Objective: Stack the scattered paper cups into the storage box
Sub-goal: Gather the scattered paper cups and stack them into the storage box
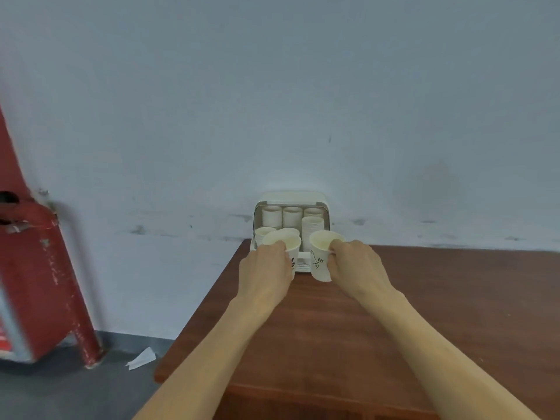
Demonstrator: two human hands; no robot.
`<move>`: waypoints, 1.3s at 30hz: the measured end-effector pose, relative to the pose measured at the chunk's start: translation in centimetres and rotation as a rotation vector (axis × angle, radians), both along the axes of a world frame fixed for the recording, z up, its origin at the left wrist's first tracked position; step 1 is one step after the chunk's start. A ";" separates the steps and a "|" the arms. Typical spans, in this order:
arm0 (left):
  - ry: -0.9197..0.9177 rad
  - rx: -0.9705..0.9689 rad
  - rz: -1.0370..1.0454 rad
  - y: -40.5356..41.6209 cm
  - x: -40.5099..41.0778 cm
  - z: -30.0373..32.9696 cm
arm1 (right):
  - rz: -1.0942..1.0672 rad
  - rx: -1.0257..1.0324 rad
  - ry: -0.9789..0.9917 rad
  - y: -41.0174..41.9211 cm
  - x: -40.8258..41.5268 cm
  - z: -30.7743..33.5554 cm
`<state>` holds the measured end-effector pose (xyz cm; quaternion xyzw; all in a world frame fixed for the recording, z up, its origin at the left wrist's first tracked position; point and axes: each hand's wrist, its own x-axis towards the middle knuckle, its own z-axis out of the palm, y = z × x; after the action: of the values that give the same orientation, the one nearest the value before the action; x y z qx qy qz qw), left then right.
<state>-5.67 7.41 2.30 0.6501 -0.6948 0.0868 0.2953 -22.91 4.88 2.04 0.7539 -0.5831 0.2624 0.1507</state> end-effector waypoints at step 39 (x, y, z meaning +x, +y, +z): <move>0.102 0.151 0.029 -17.2 7.2 -3.1 | 0.013 0.075 -0.060 -21.8 7.6 1.8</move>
<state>1.56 -9.81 -0.83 0.6840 -0.6739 0.0050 0.2793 -15.31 -16.92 3.79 0.7546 -0.5918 0.2641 0.1030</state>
